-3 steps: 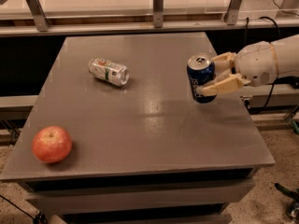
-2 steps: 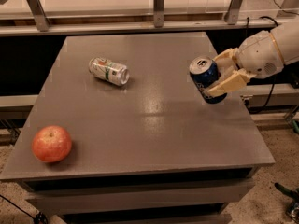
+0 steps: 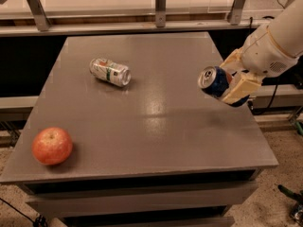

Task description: Knock pepsi can over

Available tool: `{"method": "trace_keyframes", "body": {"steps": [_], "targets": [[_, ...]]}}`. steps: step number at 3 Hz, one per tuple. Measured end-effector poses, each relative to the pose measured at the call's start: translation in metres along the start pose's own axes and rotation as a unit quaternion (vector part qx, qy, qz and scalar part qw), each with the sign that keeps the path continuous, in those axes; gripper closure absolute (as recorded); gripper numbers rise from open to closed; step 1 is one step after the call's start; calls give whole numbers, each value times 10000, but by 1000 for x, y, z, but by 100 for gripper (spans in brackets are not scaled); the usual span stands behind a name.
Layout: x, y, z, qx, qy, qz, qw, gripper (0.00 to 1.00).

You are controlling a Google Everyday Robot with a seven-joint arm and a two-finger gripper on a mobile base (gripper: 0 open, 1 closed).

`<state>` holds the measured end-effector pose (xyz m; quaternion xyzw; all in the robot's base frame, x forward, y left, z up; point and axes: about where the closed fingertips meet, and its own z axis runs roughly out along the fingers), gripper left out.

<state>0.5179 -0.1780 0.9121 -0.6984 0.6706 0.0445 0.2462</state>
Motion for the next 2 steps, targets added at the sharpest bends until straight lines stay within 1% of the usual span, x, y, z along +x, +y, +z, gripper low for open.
{"method": "trace_keyframes", "body": {"steps": [1, 2], "targets": [[-7, 15, 6, 170, 752, -376, 9963, 100], [-18, 26, 16, 43, 900, -590, 9942, 80]]}}
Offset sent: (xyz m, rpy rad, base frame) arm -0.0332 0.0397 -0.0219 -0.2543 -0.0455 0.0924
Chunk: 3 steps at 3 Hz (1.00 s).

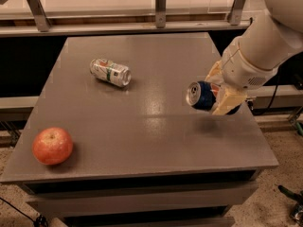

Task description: Knock pepsi can over

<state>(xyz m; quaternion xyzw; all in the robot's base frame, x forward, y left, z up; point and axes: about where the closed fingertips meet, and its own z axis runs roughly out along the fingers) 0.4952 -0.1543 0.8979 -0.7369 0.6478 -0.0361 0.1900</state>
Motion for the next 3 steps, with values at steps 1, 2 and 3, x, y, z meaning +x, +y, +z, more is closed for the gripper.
{"method": "trace_keyframes", "body": {"steps": [1, 2, 3], "targets": [[-16, 6, 11, -377, -308, -202, 9986, 57], [-19, 8, 11, -415, -358, -192, 9983, 33], [-20, 8, 11, -420, -361, -203, 9983, 10]]}}
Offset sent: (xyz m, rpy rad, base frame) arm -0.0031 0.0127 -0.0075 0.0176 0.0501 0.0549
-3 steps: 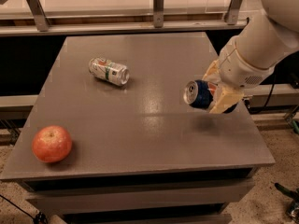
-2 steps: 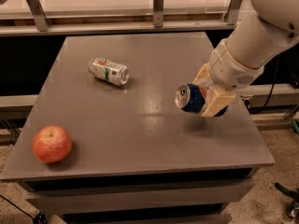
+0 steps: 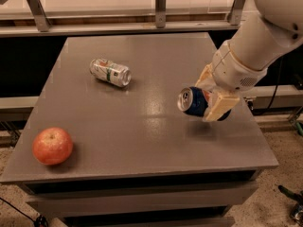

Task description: Knock pepsi can over

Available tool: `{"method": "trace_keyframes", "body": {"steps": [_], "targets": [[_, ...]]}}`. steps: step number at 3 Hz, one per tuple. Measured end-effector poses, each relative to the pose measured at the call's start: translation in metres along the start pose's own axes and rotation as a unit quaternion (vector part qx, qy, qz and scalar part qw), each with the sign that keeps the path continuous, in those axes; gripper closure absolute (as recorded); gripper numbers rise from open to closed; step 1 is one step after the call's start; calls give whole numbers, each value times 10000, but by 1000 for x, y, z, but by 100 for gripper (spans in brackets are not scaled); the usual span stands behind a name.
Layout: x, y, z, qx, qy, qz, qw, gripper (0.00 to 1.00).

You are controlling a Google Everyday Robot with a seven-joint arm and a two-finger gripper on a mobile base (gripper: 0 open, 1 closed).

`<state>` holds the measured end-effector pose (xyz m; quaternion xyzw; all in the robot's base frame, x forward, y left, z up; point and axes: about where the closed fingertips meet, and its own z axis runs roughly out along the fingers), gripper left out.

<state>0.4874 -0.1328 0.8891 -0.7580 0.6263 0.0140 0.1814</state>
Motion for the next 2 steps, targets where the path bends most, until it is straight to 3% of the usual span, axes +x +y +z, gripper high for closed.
{"method": "trace_keyframes", "body": {"steps": [1, 2], "targets": [[-1, 0, 0, -3, -1, -8, 10000, 0], [-1, 0, 0, -3, -1, -8, 10000, 0]]}}
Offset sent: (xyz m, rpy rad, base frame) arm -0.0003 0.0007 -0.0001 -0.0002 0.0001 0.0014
